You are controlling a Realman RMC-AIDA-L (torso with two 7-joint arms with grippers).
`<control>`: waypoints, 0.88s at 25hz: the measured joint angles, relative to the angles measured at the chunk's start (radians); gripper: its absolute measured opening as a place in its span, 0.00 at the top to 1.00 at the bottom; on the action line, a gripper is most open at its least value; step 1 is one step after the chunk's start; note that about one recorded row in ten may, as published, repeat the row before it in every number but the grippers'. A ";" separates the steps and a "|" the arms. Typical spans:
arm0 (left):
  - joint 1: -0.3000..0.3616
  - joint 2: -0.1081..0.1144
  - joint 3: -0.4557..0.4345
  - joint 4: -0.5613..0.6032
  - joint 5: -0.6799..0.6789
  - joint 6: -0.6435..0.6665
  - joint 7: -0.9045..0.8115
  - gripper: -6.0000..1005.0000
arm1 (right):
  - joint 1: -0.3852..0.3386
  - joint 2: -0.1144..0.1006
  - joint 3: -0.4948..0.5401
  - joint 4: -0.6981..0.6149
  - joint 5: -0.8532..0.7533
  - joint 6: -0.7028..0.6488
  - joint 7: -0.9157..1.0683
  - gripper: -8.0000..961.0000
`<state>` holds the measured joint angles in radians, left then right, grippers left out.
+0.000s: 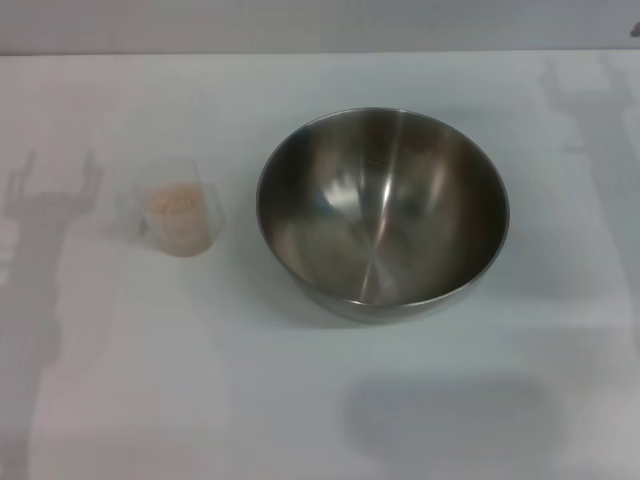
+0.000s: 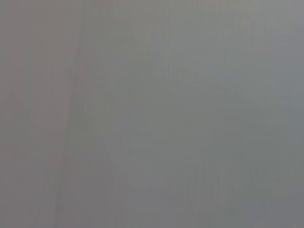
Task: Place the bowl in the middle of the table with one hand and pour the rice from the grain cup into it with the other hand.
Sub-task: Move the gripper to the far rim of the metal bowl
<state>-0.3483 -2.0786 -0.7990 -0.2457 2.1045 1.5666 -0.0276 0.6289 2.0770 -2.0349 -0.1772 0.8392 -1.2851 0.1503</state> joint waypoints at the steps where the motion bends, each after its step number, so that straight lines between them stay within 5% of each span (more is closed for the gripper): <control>1: -0.005 0.000 -0.001 0.003 -0.001 -0.008 0.001 0.28 | 0.000 0.000 0.005 0.001 0.000 0.000 0.000 0.16; 22: 0.045 0.001 0.012 -0.010 0.000 -0.009 -0.010 0.29 | -0.056 0.002 0.038 -0.066 -0.050 0.063 -0.175 0.16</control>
<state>-0.3037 -2.0781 -0.7867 -0.2554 2.1047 1.5578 -0.0380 0.5733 2.0785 -1.9974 -0.2430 0.7896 -1.2219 -0.0243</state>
